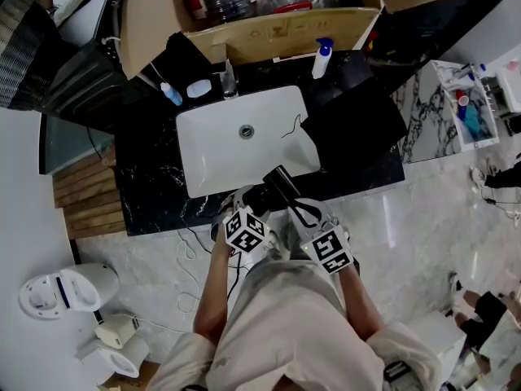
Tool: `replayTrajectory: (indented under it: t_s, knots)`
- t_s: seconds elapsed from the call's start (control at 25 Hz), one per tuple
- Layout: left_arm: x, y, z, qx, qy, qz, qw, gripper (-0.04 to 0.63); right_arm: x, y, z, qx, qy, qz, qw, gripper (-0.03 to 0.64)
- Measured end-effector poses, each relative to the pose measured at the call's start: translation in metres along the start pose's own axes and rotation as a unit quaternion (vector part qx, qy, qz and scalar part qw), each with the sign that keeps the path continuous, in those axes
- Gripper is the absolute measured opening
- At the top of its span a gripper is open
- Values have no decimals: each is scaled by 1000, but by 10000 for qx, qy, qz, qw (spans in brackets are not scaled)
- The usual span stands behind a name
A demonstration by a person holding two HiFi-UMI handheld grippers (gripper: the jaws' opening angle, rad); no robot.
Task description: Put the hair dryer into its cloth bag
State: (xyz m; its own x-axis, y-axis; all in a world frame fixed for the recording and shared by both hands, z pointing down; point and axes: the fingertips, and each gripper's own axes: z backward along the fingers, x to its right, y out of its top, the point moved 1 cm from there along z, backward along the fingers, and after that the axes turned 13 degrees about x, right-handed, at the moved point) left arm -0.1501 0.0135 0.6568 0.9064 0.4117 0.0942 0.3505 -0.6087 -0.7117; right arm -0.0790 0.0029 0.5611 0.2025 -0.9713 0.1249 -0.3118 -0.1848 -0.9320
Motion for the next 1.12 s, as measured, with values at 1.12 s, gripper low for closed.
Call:
replayTrajectory:
  t_s: [1.12]
  knots:
    - [1, 0, 1, 550, -227, 235, 9980, 189, 4, -1, -1, -71, -49, 46, 10000, 23]
